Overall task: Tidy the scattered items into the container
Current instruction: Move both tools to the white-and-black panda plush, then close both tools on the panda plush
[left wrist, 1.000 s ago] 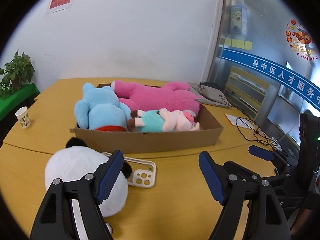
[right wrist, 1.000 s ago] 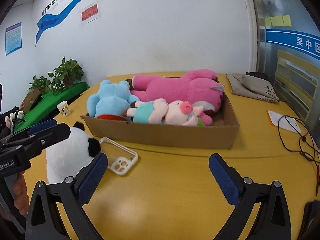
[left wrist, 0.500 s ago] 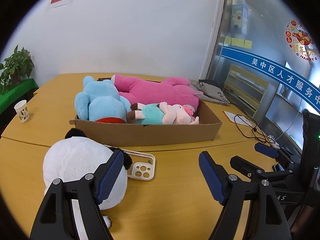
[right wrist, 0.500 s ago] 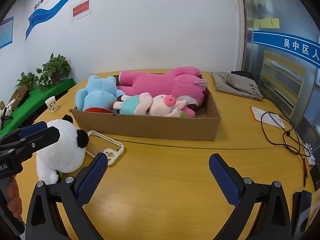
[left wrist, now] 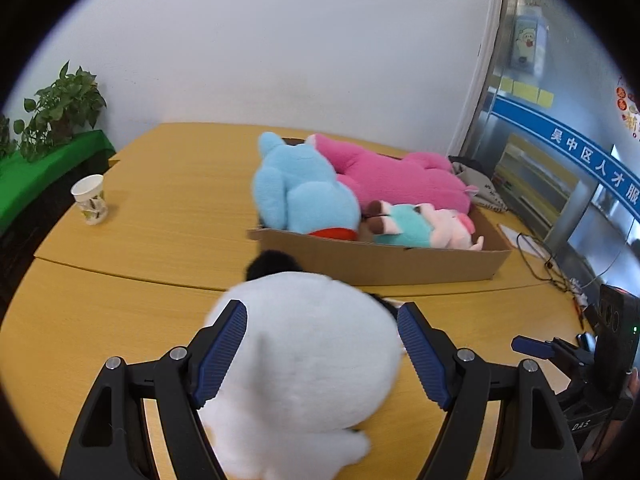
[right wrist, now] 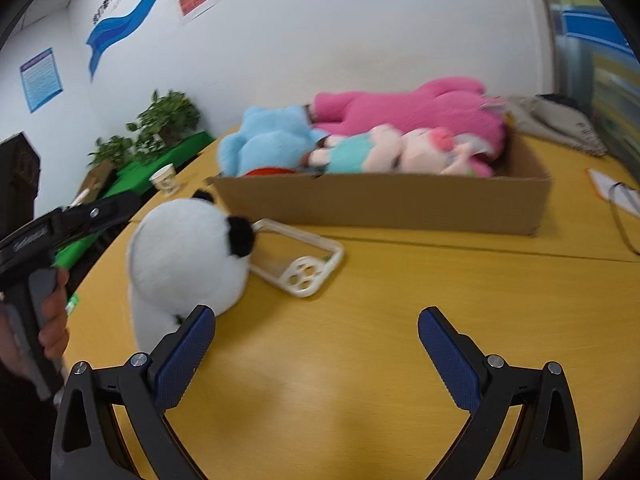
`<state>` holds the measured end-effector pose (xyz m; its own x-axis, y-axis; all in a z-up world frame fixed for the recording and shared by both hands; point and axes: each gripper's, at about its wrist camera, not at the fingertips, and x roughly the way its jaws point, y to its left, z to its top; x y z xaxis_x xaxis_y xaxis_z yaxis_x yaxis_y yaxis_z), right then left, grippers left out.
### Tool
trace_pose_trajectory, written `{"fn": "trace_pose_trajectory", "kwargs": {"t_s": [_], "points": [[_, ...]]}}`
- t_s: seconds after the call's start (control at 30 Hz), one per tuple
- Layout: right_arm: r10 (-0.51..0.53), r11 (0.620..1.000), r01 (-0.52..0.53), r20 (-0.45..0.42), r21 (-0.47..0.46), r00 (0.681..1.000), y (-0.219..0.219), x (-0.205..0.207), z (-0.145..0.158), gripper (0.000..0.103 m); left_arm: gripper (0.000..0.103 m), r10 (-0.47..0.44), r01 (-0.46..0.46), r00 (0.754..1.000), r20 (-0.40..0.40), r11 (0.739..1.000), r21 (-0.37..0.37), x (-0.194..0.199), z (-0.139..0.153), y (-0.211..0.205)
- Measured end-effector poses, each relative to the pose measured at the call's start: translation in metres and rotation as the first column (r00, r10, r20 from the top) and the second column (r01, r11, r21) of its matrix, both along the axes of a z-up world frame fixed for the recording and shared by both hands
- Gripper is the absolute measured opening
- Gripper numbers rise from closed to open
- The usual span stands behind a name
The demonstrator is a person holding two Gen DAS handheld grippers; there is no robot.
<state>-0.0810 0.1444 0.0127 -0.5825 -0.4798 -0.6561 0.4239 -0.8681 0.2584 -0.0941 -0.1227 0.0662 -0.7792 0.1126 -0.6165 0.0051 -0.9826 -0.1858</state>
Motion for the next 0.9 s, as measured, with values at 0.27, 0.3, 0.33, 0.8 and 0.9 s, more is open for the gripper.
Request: {"fn": "trace_pose_trajectory", "kwargs": {"t_s": [0.27,0.3,0.33,0.8,0.9], "points": [[0.144,0.988,-0.141,0.046,-0.062,0.988,-0.048,-0.006,-0.015,0.103,0.078,-0.064,0.06,0.995,0.079,0.997,0.048,-0.019,-0.032,-0.043],[0.154,0.985,-0.148,0.058,-0.092,0.986,-0.053,-0.009,-0.016,0.103,0.078,-0.069,0.063,0.994,0.089,0.996,0.07,-0.023,-0.036,-0.047],[0.161,0.98,-0.151,0.072,-0.127,0.984,-0.057,-0.013,-0.018,0.103,0.078,-0.086,0.077,0.992,0.087,0.992,0.1,-0.026,-0.039,-0.052],[0.245,0.926,-0.153,0.243,-0.345,0.939,-0.114,-0.061,-0.069,0.103,0.087,-0.371,0.342,0.924,0.095,0.911,0.23,-0.057,-0.068,-0.044],[0.255,0.926,-0.175,0.212,-0.333,0.943,-0.113,-0.054,-0.067,0.091,0.08,-0.379,0.355,0.921,0.089,0.912,0.206,-0.051,-0.065,-0.036]]}}
